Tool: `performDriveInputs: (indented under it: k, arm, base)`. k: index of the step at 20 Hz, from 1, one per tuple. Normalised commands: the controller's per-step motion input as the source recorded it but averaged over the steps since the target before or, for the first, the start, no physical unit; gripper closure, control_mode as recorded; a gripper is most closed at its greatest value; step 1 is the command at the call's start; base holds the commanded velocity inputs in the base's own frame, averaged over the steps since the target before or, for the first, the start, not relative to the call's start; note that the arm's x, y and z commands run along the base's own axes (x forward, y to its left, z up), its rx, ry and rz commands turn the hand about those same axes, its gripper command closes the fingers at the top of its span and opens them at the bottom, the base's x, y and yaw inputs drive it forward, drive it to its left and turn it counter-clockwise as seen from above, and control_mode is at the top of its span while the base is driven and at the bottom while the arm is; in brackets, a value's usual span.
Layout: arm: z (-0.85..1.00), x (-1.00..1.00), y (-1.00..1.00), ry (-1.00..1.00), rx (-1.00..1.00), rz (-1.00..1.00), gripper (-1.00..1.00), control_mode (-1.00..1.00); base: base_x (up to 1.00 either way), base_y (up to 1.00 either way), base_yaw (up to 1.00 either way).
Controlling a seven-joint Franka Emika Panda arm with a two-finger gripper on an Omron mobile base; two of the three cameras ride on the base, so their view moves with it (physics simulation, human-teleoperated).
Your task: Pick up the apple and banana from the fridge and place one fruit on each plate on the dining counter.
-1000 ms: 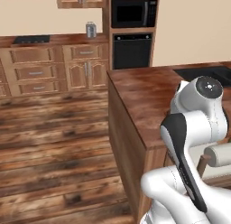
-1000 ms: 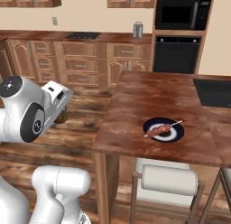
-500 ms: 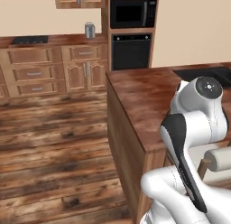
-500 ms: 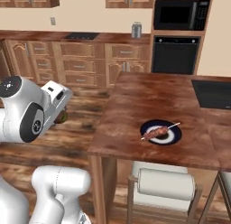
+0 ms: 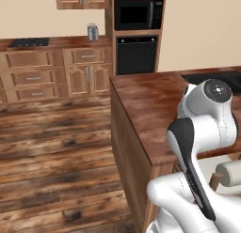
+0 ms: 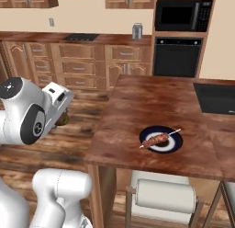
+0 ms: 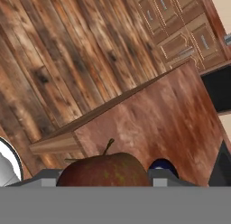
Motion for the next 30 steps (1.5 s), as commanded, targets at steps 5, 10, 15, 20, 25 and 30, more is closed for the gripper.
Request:
performDriveInputs:
  k: [5,10,15,20,25,30]
  arm:
    - [0.0,0.0,0.0,0.0,0.0,0.0,1.0,1.0]
    - [0.0,0.0,0.0,0.0,0.0,0.0,1.0,1.0]
    - [0.0,0.09,-0.15,0.01,0.02,-0.02,1.0,-1.0]
    - [-0.09,0.45,-0.84,0.09,0.08,-0.26,1.0,-1.0]
    - [-0.16,0.41,-0.88,0.2,0.03,-0.35,1.0,-1.0]
    - [-0.13,0.57,-0.76,0.31,0.0,-0.33,1.0,-1.0]
  base:
    - [0.36,-0.44,-0.01]
    - [0.43,-0.5,-0.03]
    - [0.33,-0.48,-0.05]
    - [0.0,0.0,0.0]
    - [0.0,0.0,0.0]
    - [0.0,0.0,0.0]
